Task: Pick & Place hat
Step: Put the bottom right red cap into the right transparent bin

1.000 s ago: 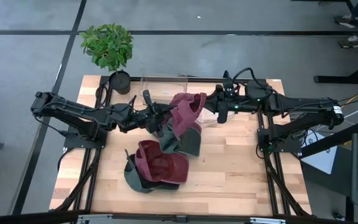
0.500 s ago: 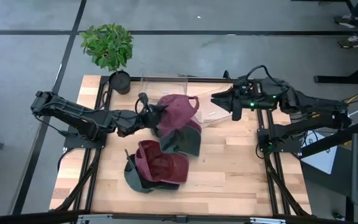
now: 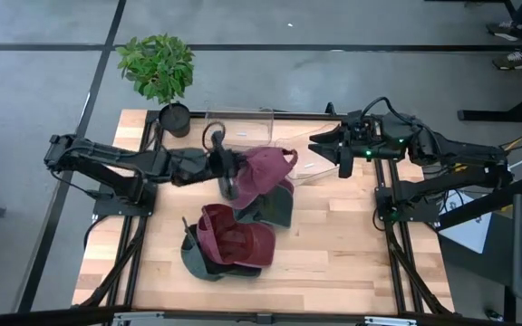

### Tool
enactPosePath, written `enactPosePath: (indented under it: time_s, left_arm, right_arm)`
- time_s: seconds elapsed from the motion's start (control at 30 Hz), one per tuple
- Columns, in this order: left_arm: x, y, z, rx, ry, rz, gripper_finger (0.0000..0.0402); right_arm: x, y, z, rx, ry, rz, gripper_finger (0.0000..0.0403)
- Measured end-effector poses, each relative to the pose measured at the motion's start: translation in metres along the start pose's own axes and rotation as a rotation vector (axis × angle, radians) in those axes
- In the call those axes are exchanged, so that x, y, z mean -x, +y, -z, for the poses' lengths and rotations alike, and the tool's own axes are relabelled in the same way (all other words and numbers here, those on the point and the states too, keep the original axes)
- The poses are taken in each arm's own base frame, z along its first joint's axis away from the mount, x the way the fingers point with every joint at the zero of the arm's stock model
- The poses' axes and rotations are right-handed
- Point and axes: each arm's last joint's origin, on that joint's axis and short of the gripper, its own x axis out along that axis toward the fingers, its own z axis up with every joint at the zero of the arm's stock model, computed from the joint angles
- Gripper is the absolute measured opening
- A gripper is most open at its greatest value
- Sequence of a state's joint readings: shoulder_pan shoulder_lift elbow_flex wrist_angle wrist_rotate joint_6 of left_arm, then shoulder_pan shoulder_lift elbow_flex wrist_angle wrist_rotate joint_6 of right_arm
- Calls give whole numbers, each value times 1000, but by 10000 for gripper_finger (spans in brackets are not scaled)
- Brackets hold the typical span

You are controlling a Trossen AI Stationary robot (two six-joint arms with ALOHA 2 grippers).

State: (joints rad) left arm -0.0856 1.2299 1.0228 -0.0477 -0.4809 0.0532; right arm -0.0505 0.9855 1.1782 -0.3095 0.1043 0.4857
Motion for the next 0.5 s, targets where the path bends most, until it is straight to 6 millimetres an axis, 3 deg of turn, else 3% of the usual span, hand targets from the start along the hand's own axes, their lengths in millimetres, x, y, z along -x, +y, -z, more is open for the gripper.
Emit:
enactPosePath:
  time_s: [0.23,0.5]
  left_arm:
    - [-15,29,-29,226,171,-30,3]
    - [-33,53,-45,390,323,27,3]
  right_arm:
    - [-4,-1,2,1,14,7,177]
    - [-24,1,5,30,-3,-2,177]
